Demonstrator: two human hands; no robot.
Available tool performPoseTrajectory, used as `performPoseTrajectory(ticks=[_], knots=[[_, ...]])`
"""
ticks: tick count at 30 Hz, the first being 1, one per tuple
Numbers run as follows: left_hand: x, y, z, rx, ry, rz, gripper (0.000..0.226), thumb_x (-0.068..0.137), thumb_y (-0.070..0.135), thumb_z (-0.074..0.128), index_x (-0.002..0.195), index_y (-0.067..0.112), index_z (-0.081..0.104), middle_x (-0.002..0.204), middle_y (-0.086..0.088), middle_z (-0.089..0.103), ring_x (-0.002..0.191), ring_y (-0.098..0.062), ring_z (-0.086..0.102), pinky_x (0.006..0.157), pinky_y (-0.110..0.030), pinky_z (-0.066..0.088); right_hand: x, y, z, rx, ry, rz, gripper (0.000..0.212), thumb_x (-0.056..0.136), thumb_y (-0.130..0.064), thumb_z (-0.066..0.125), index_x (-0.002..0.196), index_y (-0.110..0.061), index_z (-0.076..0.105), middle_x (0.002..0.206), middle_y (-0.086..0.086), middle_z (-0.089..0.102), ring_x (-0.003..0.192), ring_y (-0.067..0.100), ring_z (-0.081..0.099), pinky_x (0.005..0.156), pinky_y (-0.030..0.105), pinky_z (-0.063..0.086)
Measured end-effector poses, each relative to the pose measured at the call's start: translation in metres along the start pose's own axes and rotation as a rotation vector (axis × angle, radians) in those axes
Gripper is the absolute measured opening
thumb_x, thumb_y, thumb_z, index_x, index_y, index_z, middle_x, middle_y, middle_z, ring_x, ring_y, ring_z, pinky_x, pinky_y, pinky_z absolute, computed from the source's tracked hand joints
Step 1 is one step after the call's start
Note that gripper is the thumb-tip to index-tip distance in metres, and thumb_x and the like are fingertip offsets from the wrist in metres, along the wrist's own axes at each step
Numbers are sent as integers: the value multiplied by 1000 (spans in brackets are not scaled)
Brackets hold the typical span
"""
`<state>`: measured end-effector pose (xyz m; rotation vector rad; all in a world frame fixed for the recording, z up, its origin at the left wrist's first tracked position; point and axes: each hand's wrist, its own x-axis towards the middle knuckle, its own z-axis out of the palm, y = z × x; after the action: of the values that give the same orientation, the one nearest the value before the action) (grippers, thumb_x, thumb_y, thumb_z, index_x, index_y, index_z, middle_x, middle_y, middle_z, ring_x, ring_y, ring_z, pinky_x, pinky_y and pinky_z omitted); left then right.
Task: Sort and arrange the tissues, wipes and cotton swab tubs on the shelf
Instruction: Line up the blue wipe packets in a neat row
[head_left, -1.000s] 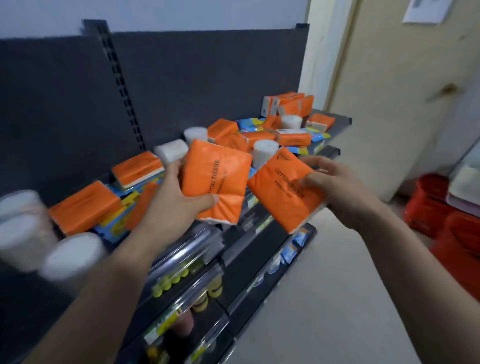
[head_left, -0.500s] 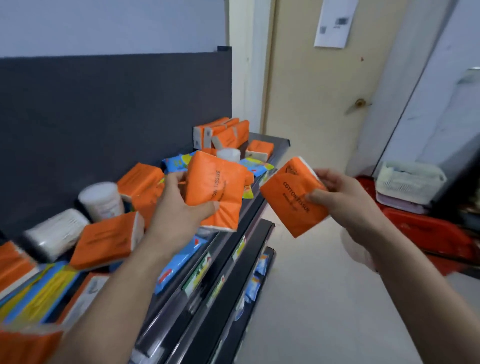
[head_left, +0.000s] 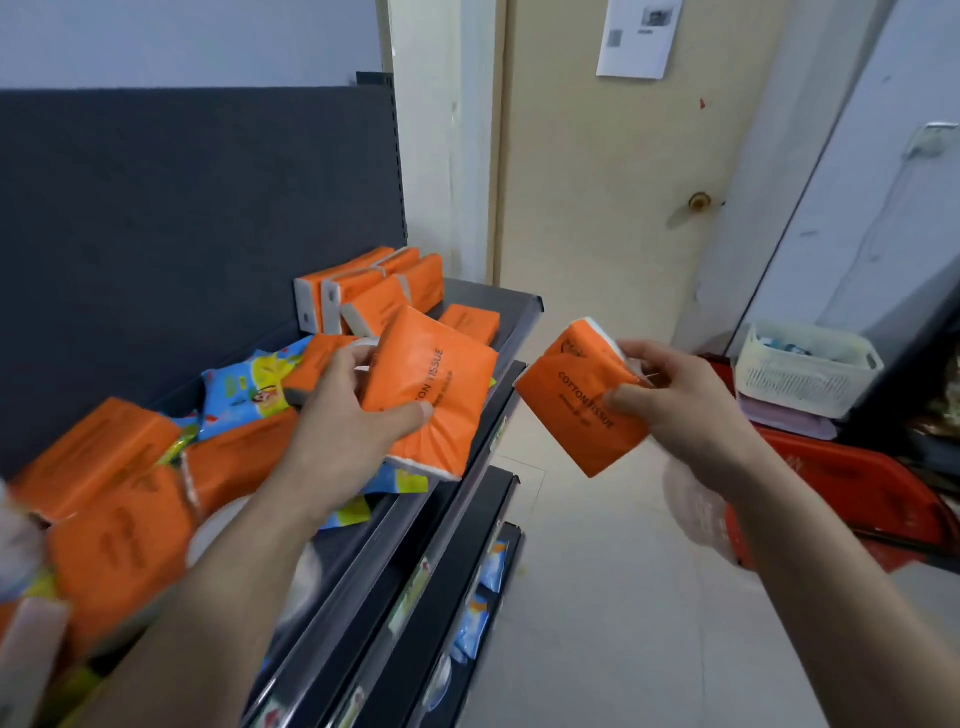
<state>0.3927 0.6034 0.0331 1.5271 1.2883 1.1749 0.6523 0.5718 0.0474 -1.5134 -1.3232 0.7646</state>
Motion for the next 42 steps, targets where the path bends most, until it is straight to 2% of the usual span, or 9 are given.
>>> performPoseTrajectory(ticks=[4, 10, 14, 16, 20, 26, 28, 34, 42], knots=[[38, 4, 47, 38, 48, -35, 56, 75, 17, 75, 119, 26, 42, 107, 7, 60, 91, -13, 64, 73, -27, 50, 63, 22, -27, 0, -54, -22, 40, 78, 0, 64, 106, -29, 62, 88, -2, 60, 78, 13, 60, 57, 17, 44], [86, 20, 107, 43, 148, -111, 58, 73, 17, 77, 117, 26, 41, 110, 5, 59, 95, -12, 62, 76, -24, 50, 160, 45, -58, -15, -203, -30, 42, 77, -3, 67, 112, -25, 60, 101, 1, 60, 90, 21, 60, 75, 33, 51], [109, 17, 116, 62, 248, -169, 59, 67, 35, 79, 115, 24, 47, 109, 0, 63, 93, -18, 65, 83, -39, 54, 209, 53, -51, -34, -288, -71, 42, 79, -8, 68, 117, -24, 57, 103, -4, 56, 90, 13, 57, 78, 35, 49], [120, 15, 114, 71, 303, -207, 53, 70, 42, 74, 114, 27, 48, 107, 4, 65, 90, -16, 67, 79, -40, 55, 231, 56, -41, -61, -341, -96, 46, 80, -11, 68, 123, -21, 56, 110, -2, 56, 92, 12, 56, 78, 33, 48], [146, 8, 108, 148, 359, -203, 29, 86, 36, 60, 111, 27, 51, 101, 7, 65, 88, -12, 65, 73, -32, 50, 273, 56, -19, -67, -416, -139, 45, 82, -12, 66, 125, -21, 54, 107, -5, 56, 89, 9, 55, 67, 25, 46], [205, -6, 87, 296, 554, -109, 31, 82, 23, 65, 110, 27, 52, 100, 11, 60, 90, -7, 59, 75, -24, 46, 341, 46, 9, -139, -411, -251, 44, 81, -6, 65, 122, -19, 56, 108, -1, 58, 97, 19, 56, 78, 29, 42], [226, -10, 80, 394, 595, -87, 33, 81, 22, 67, 110, 25, 52, 108, 6, 60, 99, -12, 57, 84, -29, 45, 364, 41, 16, -146, -399, -297, 45, 79, -2, 65, 120, -18, 58, 107, -1, 59, 96, 17, 57, 79, 26, 41], [262, -19, 74, 564, 579, -110, 34, 82, 14, 66, 113, 19, 53, 107, 6, 56, 100, -12, 52, 86, -24, 38, 415, 41, 56, -222, -441, -409, 46, 79, 2, 62, 120, -20, 57, 106, -2, 59, 98, 16, 55, 86, 28, 43], [274, -35, 87, 695, 521, -252, 27, 82, 14, 66, 104, 25, 55, 101, 13, 56, 90, -5, 52, 66, -11, 36, 467, 48, 123, -363, -757, -587, 40, 78, 2, 60, 111, -21, 59, 98, -4, 57, 89, 13, 52, 72, 19, 37]])
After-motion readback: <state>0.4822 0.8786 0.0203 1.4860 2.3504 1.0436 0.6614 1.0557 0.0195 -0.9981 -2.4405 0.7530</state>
